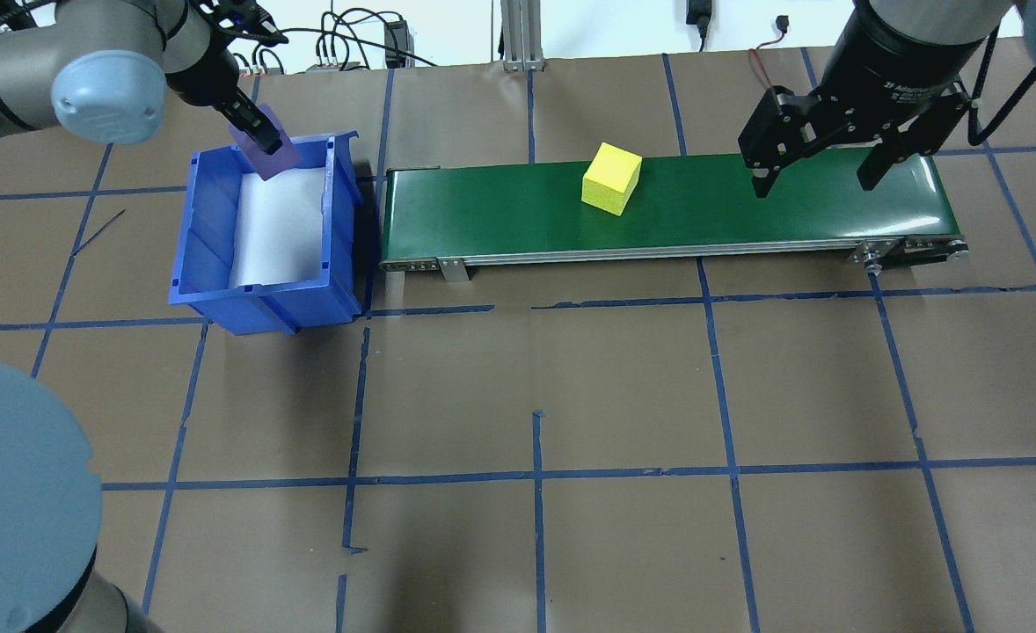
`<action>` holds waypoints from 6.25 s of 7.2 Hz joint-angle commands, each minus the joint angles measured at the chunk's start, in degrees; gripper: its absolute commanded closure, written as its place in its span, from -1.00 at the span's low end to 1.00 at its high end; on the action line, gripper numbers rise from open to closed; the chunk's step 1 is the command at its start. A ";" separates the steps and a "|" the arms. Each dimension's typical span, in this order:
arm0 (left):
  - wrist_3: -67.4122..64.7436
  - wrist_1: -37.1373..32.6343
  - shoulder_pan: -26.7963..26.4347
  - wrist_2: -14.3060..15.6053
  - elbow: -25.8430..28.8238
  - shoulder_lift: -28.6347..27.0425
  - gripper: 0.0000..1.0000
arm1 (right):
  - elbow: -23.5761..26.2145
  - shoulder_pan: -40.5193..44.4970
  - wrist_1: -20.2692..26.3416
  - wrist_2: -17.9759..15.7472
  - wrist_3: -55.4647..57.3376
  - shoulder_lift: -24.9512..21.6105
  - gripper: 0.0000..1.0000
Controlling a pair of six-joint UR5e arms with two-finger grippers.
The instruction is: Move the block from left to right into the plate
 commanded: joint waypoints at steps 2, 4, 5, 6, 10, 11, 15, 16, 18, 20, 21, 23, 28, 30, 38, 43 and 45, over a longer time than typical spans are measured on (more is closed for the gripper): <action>-22.43 -5.80 -5.09 0.69 -0.57 6.63 0.27 | 0.00 0.08 0.00 0.00 0.00 0.01 -1.00; -34.97 -5.18 -12.81 1.21 -0.57 2.88 0.27 | 0.00 0.00 0.00 0.00 -0.17 0.01 -1.00; -41.90 -0.48 -15.38 2.00 0.04 -2.02 0.27 | 0.00 0.00 -0.09 0.09 -0.17 0.01 -1.00; -50.49 5.83 -17.93 1.48 0.13 -6.94 0.27 | 0.00 -0.09 -0.18 0.00 -0.17 0.18 -1.00; -55.56 7.04 -20.15 1.39 0.75 -8.84 -0.99 | -1.40 -13.59 -6.98 0.96 -6.55 7.34 -1.00; -57.94 6.43 -20.33 1.04 0.75 -7.36 -1.00 | -3.58 -15.54 -11.82 1.84 -6.50 11.22 -1.00; -58.22 -8.49 -19.98 0.34 1.45 9.32 -1.00 | -5.45 -15.91 -24.50 1.93 -5.80 22.92 -1.00; -58.14 -12.69 -19.63 0.77 1.97 12.14 -1.00 | -5.71 -16.00 -26.78 2.11 -5.28 24.95 -1.00; -58.40 -14.58 -18.40 0.42 0.06 19.95 -1.00 | -4.93 -16.09 -26.90 7.00 4.60 25.67 -1.00; -57.79 -15.55 -16.38 1.12 -6.25 22.43 -1.00 | -4.57 -16.09 -26.81 7.73 8.35 25.84 -1.00; -57.70 -16.07 -14.02 0.34 -8.20 24.71 -1.00 | -4.57 -16.09 -26.81 7.99 9.57 25.76 -1.00; -57.52 -18.25 -12.68 1.30 -9.79 26.58 -1.00 | -2.21 -16.00 -28.03 11.59 13.25 25.93 -1.00; -51.37 -20.91 -12.68 3.06 -9.80 26.76 -1.00 | -1.59 -16.00 -33.30 11.60 14.17 28.92 -1.00; -51.37 -21.00 -12.86 3.59 -9.89 26.85 -1.00 | -1.41 -16.00 -33.58 10.64 13.28 31.38 -1.00; -51.37 -20.91 -12.51 3.59 -9.89 26.94 -1.00 | 7.45 -36.32 -23.15 -2.63 -24.99 14.19 0.68; -51.37 -20.91 -12.51 3.59 -9.89 26.94 -1.00 | 19.50 -69.46 -20.11 -8.88 -52.78 7.47 0.66; -51.46 -20.82 -12.42 3.50 -9.89 26.85 -1.00 | 28.08 -76.53 -31.66 -8.00 -57.29 7.74 0.66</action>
